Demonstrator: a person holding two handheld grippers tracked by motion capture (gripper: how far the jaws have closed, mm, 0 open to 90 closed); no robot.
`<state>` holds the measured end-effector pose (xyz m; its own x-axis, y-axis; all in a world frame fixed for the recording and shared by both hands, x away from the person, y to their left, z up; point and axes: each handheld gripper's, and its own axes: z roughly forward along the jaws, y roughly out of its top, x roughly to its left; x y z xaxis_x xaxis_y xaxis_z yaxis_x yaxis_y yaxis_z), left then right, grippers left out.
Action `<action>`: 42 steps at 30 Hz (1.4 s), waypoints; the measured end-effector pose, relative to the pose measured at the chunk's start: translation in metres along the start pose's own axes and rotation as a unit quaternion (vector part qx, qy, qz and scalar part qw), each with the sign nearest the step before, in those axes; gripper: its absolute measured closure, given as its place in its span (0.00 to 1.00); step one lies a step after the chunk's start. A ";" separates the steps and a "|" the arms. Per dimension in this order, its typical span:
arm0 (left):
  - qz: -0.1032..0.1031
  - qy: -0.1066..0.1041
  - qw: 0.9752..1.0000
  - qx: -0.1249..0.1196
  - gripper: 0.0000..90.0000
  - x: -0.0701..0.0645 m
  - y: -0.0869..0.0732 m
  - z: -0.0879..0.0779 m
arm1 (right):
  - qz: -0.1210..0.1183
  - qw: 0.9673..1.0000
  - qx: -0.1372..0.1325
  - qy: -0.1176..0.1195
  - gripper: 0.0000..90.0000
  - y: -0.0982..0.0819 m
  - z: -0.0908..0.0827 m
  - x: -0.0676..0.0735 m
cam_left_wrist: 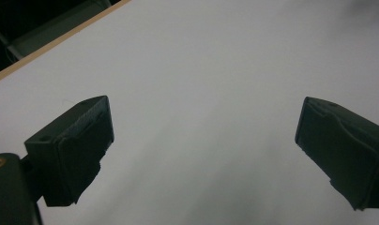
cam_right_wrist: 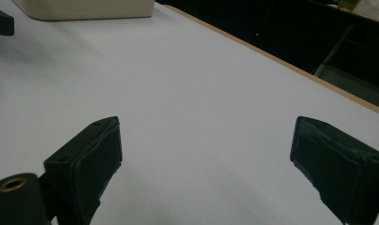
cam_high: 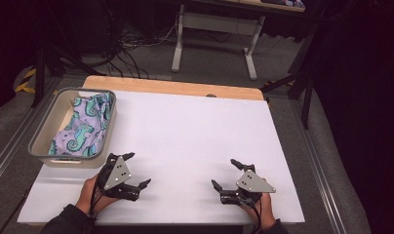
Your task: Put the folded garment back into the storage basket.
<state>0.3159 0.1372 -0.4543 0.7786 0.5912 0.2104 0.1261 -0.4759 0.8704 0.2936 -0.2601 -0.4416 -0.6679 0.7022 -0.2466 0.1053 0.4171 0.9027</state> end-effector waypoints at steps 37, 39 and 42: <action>0.001 -0.012 1.000 0.008 0.05 -0.002 0.000 0.003 | -0.009 1.000 -0.001 0.003 0.11 0.000 -0.001 0.004; 0.003 -0.012 1.000 0.009 0.05 -0.002 0.001 0.003 | -0.009 1.000 0.000 0.004 0.11 0.000 -0.001 0.004; 0.004 -0.014 1.000 0.010 0.05 -0.002 0.001 0.003 | -0.009 1.000 0.001 0.005 0.11 0.000 0.000 0.004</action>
<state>0.3169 0.1336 -0.4554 0.7960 0.5698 0.2044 0.1323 -0.4932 0.8598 0.2906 -0.2576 -0.4426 -0.6774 0.6886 -0.2588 0.0953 0.4310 0.8973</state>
